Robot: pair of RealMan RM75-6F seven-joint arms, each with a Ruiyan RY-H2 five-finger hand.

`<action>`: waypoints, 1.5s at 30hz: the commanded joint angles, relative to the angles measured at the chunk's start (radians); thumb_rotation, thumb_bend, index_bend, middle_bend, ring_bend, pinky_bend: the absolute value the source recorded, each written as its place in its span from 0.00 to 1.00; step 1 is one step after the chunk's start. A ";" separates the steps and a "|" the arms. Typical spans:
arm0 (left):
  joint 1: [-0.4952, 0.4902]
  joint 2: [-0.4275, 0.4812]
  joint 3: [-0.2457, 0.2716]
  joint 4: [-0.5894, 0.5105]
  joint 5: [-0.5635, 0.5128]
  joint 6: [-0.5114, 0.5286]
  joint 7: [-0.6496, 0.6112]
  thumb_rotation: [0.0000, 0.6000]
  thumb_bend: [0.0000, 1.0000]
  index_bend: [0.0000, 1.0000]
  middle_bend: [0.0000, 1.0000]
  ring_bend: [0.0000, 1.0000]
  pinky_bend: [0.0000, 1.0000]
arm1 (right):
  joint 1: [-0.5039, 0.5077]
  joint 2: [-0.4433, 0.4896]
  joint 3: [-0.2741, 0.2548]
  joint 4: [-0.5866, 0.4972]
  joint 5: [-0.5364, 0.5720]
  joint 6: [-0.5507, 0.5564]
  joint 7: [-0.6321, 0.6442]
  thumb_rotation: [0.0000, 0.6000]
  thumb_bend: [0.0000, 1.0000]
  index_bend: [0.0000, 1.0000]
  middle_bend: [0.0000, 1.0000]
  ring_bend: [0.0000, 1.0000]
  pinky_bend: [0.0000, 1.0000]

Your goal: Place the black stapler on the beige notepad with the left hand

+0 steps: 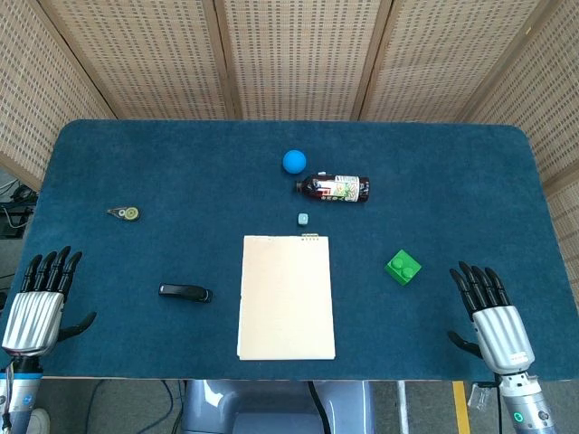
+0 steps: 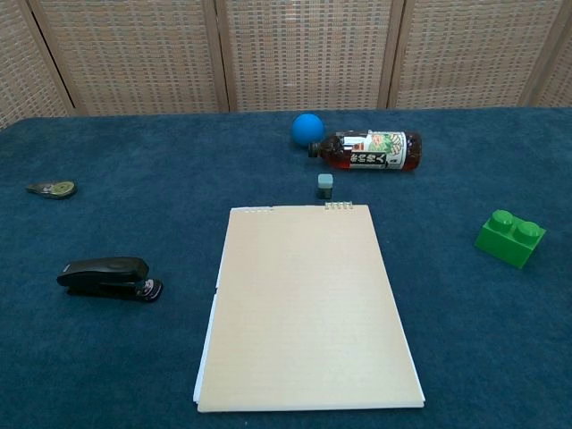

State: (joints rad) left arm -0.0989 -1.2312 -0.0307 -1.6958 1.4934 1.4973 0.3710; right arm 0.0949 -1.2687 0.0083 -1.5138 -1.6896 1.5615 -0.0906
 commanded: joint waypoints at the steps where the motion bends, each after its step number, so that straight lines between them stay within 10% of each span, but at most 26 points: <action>1: -0.001 0.001 0.000 -0.005 -0.001 -0.002 0.005 1.00 0.21 0.00 0.00 0.00 0.00 | 0.000 0.001 -0.002 -0.002 -0.002 0.000 -0.004 1.00 0.14 0.00 0.00 0.00 0.00; 33: -0.043 -0.019 -0.016 -0.008 -0.033 -0.071 0.034 1.00 0.22 0.00 0.00 0.00 0.01 | -0.001 0.012 -0.003 -0.021 0.017 -0.018 -0.011 1.00 0.14 0.00 0.00 0.00 0.00; 45: -0.215 -0.137 -0.087 0.029 -0.157 -0.291 0.215 1.00 0.22 0.17 0.00 0.11 0.25 | -0.001 0.024 0.001 -0.030 0.026 -0.019 0.008 1.00 0.14 0.00 0.00 0.00 0.00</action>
State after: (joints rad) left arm -0.2925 -1.3467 -0.1055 -1.6798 1.3587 1.2298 0.5633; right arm 0.0939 -1.2454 0.0089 -1.5435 -1.6641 1.5420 -0.0836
